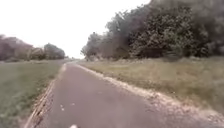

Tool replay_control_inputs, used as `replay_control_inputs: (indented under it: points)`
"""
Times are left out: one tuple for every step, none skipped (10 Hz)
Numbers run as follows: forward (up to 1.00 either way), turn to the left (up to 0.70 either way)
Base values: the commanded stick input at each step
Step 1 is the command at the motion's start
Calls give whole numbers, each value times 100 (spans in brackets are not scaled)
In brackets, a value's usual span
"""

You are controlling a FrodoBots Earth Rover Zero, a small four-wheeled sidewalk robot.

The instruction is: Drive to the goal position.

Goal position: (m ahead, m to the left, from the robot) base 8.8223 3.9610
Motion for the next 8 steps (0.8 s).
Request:
replay_control_inputs:
  points:
    - [70, 14]
    - [70, 14]
    - [70, 14]
    - [70, 14]
    - [70, 14]
    - [70, 14]
    - [70, 14]
    - [70, 14]
